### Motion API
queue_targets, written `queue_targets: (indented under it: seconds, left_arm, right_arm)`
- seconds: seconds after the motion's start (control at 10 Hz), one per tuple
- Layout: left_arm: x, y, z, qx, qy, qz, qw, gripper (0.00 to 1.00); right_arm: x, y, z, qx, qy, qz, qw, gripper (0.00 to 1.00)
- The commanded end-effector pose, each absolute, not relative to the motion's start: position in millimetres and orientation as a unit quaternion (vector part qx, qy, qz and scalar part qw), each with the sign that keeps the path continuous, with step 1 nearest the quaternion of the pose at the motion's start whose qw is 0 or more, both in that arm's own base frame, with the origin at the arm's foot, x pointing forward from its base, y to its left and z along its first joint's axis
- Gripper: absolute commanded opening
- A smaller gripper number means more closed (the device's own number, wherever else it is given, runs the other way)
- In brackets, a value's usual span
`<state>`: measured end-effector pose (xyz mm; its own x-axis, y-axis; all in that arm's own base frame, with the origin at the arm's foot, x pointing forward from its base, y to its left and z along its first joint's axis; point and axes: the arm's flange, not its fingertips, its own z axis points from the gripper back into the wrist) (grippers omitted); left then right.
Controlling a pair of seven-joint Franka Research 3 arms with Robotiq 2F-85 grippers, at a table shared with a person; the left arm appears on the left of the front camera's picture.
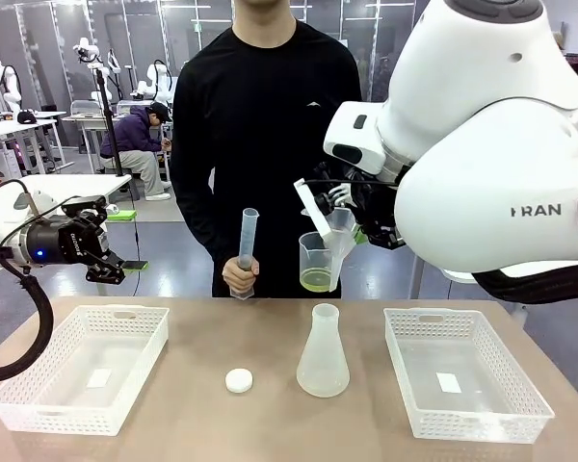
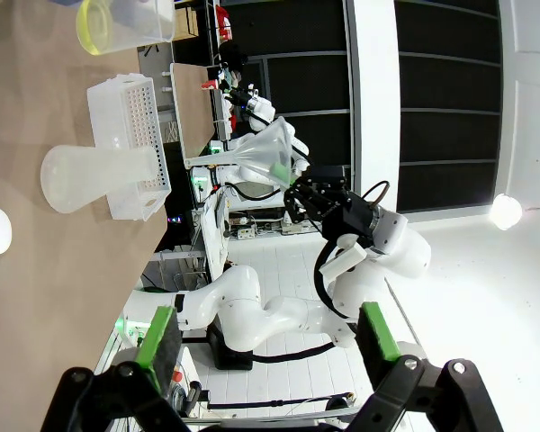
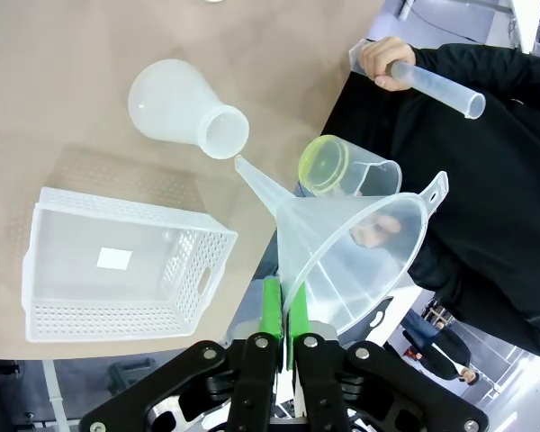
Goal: Prepare the solutions needed for the experiment.
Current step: Pick up the Plastic Funnel and insert it into the Big flask.
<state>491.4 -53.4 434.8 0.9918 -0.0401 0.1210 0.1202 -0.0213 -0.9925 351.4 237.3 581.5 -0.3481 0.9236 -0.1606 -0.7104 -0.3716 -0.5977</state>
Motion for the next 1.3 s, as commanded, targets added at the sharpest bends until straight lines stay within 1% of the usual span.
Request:
queue_targets:
  seconds: [0.0, 1.2]
  left_arm:
    - [491.2, -53.3, 436.0, -0.713, -0.029, -0.058, 0.699, 1.00]
    - [491.2, -53.3, 436.0, -0.713, -0.029, -0.058, 0.699, 1.00]
  right_arm:
    - [352.4, 241.0, 566.2, -0.252, -0.219, 0.785, 0.522, 0.04]
    - [373.9, 255.3, 509.7, -0.222, -0.221, 0.793, 0.522, 0.04]
